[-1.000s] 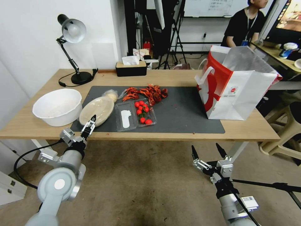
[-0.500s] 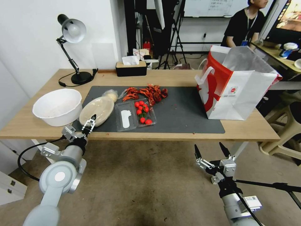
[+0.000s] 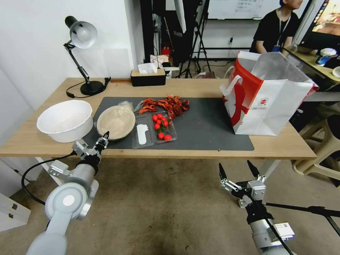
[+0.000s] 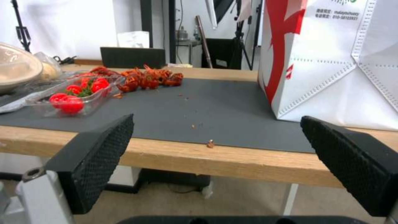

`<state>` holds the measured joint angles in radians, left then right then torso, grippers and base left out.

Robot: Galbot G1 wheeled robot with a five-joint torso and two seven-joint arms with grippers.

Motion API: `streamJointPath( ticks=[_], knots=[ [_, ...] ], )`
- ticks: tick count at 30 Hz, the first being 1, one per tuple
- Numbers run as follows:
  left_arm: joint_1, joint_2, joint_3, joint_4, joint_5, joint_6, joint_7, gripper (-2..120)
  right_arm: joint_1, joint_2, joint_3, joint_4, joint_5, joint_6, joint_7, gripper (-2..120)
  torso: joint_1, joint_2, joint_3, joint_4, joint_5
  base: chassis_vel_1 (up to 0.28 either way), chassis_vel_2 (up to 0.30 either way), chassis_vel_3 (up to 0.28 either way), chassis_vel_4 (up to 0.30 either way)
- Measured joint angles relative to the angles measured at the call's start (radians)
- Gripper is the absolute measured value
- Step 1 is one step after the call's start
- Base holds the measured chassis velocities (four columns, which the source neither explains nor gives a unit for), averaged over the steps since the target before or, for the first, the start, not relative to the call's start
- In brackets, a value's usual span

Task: Pick up the trash from the table and place it into the takeout bag.

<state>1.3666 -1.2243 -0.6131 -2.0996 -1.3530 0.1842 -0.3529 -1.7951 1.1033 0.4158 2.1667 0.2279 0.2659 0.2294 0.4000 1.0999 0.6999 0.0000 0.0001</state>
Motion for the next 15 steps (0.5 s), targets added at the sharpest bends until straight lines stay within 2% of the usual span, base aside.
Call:
streamJointPath(
  ticks=[4, 7, 15],
  knots=[
    [0.005, 0.002, 0.001, 0.000, 0.011, -0.022, 0.028, 0, 0.000, 0.003, -0.002, 0.000, -0.006, 0.000, -0.001, 100, 0.000, 0.000, 0.000, 0.0000, -0.0001, 0.000, 0.000, 0.000, 0.000],
    [0.005, 0.018, 0.013, 0.004, 0.051, -0.093, 0.156, 0, 0.004, 0.007, -0.004, 0.002, -0.010, 0.000, -0.001, 100, 0.000, 0.000, 0.000, 0.0000, -0.0001, 0.000, 0.000, 0.000, 0.000],
    [0.003, 0.023, 0.017, 0.005, 0.059, -0.110, 0.200, 0, 0.004, 0.008, -0.005, 0.002, -0.010, 0.000, -0.001, 100, 0.000, 0.000, 0.000, 0.0000, -0.0001, 0.000, 0.000, 0.000, 0.000]
  ],
)
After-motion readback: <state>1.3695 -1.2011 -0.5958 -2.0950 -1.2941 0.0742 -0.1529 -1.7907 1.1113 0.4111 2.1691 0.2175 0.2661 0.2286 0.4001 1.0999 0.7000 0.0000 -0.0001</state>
